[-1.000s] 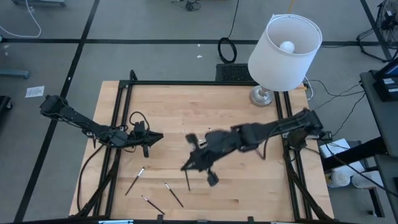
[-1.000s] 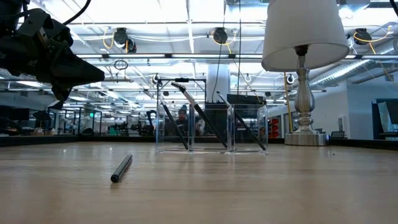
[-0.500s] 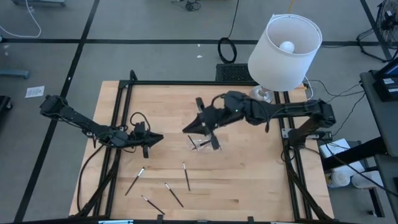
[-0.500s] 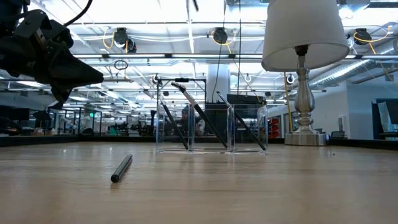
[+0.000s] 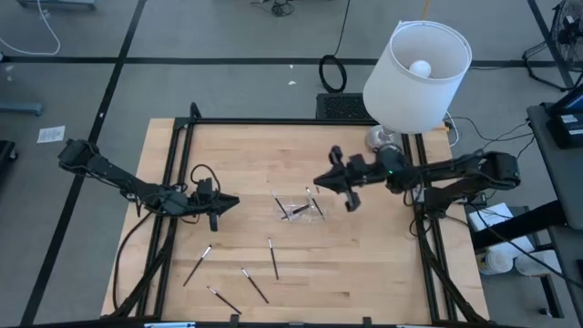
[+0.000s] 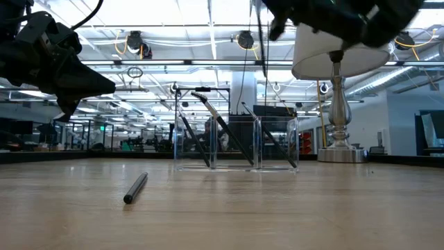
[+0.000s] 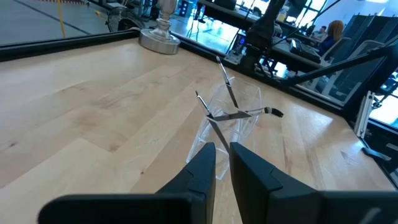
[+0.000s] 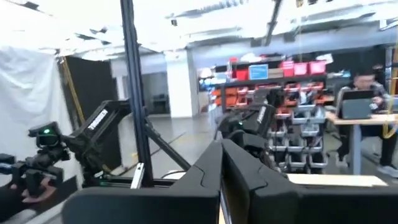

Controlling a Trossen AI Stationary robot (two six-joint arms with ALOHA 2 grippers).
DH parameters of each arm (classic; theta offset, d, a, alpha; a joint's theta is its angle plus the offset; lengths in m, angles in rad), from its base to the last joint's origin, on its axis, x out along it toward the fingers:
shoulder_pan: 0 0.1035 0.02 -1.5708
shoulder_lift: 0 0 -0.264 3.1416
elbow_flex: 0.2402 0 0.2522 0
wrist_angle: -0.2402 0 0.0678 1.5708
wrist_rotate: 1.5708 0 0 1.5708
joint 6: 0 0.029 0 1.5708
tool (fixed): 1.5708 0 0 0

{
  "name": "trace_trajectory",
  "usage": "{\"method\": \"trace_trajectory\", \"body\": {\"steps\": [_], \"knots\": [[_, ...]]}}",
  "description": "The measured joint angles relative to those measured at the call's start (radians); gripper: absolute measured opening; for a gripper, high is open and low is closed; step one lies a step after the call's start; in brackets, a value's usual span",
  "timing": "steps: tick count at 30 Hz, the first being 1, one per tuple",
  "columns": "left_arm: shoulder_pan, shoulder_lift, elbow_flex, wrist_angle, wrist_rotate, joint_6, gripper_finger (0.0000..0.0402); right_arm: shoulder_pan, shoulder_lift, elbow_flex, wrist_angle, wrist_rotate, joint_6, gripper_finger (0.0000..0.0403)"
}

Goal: Pick & Place Makeup Supplies
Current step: Put the makeup brush into the transparent organizer

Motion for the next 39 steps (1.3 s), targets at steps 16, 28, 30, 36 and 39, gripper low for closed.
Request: {"method": "trace_trajectory", "body": {"steps": [16, 28, 30, 36, 39], "knots": [[0.0, 0.0, 0.0, 0.001, -0.005, 0.0, 0.0051, 0.101, 0.01, -0.152, 0.148, 0.162, -0.005, 0.0], [0.0, 0.0, 0.0, -0.007, -0.005, 0.0, 0.0051, 0.172, 0.156, -0.158, 0.201, 0.338, -0.044, 0.0], [0.0, 0.0, 0.0, -0.007, -0.005, 0.0, 0.0051, 0.168, 0.174, -0.159, 0.202, 0.337, -0.027, 0.0], [0.0, 0.0, 0.0, -0.008, -0.005, 0.0, 0.0051, 0.174, 0.207, -0.188, 0.255, 0.364, -0.008, 0.0], [0.0, 0.0, 0.0, -0.01, -0.005, 0.0, 0.0051, 0.177, 0.204, -0.197, 0.273, 0.389, -0.01, 0.0]]}}
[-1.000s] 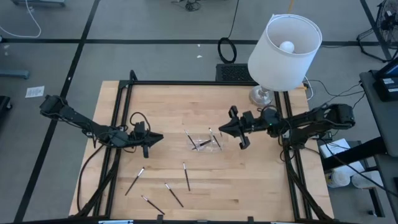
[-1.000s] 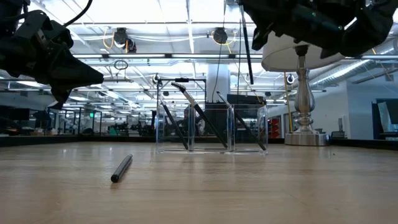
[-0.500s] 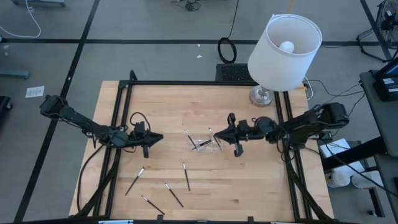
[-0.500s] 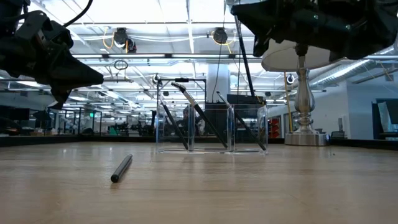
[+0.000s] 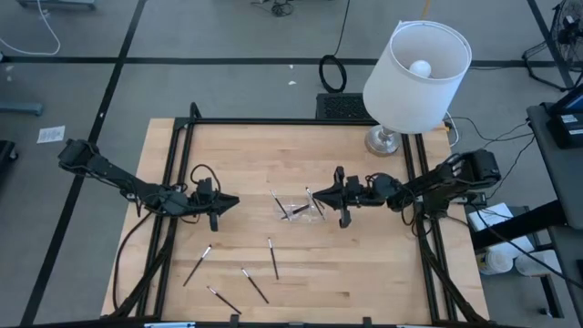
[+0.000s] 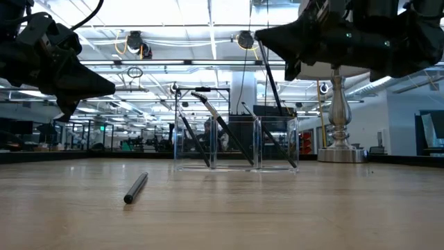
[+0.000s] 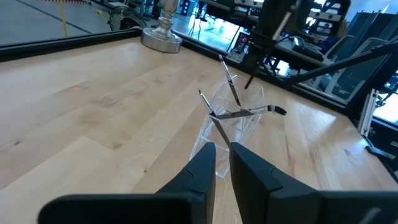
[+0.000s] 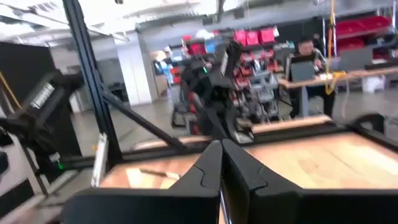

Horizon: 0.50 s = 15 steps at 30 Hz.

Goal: Pick & Place Makeup Supplies
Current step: Put the makeup brush into the transparent organizer

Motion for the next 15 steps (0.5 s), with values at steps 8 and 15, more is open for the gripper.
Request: {"method": "trace_trajectory", "body": {"steps": [8, 15], "knots": [[0.0, 0.0, 0.0, 0.001, 0.0, 0.0, 0.0051, -0.003, 0.002, -0.022, -0.073, 0.077, -0.001, 0.0], [0.0, 0.0, 0.0, 0.001, 0.0, 0.004, 0.0051, -0.012, 0.002, -0.022, -0.088, 0.079, -0.027, 0.0]]}}
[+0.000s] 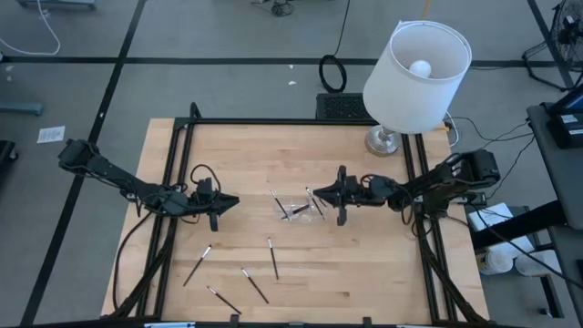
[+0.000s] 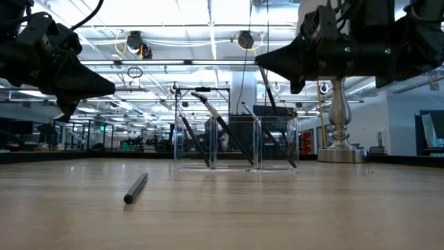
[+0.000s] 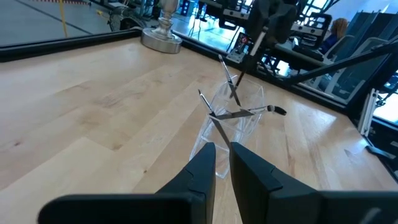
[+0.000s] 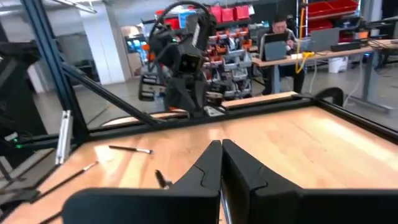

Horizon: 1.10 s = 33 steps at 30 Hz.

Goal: Pick & Place Makeup Supplies
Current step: Put the makeup brush into the transparent organizer

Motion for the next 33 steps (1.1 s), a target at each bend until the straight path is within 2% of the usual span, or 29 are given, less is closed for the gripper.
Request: {"method": "trace_trajectory", "body": {"steps": [17, 25, 28, 33], "knots": [[0.0, 0.0, 0.0, 0.001, 0.0, 0.006, 0.0051, -0.054, -0.002, 0.002, -0.141, 0.0, -0.026, 0.0], [0.0, 0.0, 0.0, 0.005, -0.046, 0.025, 0.0051, -0.045, -0.002, 0.002, -0.153, -0.004, -0.047, 0.0001], [0.0, 0.0, 0.0, 0.015, -0.049, 0.025, 0.0051, -0.032, -0.001, 0.001, -0.141, -0.004, -0.049, 0.0014], [0.0, 0.0, 0.0, 0.05, -0.012, 0.054, 0.0051, -0.024, 0.0, 0.0, -0.082, -0.005, -0.069, 0.0061]]}}
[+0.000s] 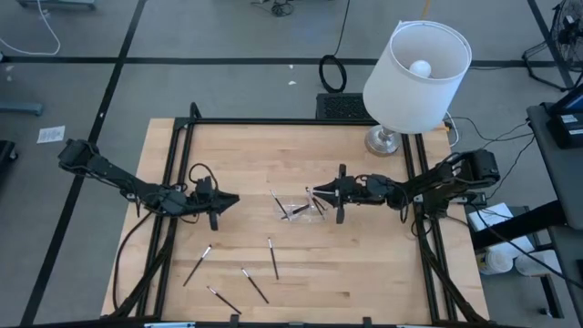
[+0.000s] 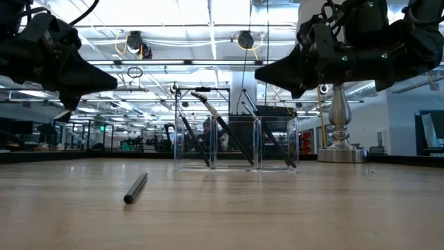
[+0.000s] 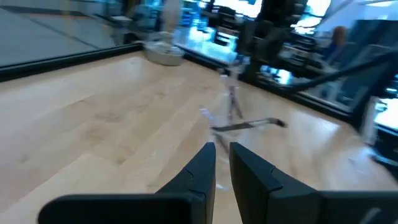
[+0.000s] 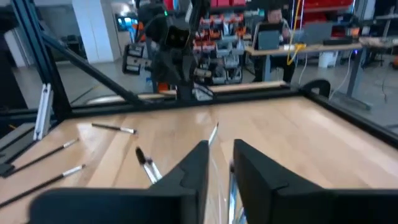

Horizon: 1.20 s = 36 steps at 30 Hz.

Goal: Pick & Place Makeup Supplies
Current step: Put the makeup brush into the transparent organizer, then adjust the transparent organizer

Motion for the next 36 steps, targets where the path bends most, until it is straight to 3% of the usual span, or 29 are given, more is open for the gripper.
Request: {"method": "trace_trajectory", "body": {"steps": [6, 11, 14, 17, 20, 25, 30, 33, 36], "knots": [[0.0, 0.0, 0.0, 0.067, 0.214, 0.072, 0.0051, 0.005, -0.005, 0.0, 0.036, -0.004, -0.002, 0.0115], [0.0, 0.037, 0.0, 0.057, 0.228, 0.046, 0.0051, 0.075, -0.087, 0.015, -0.031, -0.014, -0.043, 0.0124], [0.0, 0.107, 0.0, 0.074, 0.218, 0.04, 0.0046, 0.167, -0.185, 0.06, -0.283, 0.131, -0.11, 0.01], [0.0, 0.185, 0.005, 0.094, 0.195, 0.039, 0.0014, 0.267, -0.276, 0.125, -0.587, 0.325, -0.112, 0.0056], [0.001, 0.266, 0.024, 0.118, 0.179, 0.02, 0.0007, 0.363, -0.333, 0.166, -0.811, 0.444, -0.051, 0.001], [0.02, 0.416, 0.099, 0.147, 0.172, 0.017, 0.0005, 0.508, -0.346, 0.148, -0.922, 0.561, 0.143, 0.0006], [0.048, 0.553, 0.178, 0.145, 0.101, -0.022, 0.0004, 0.593, -0.308, 0.117, -0.969, 0.731, 0.333, 0.0003], [0.06, 0.62, 0.214, 0.142, 0.098, -0.087, 0.0006, 0.596, -0.294, 0.101, -0.998, 0.735, 0.46, 0.0001], [0.06, 0.686, 0.236, 0.136, 0.098, -0.1, 0.0016, 0.588, -0.292, 0.088, -1.008, 0.612, 0.502, 0.0001]]}}
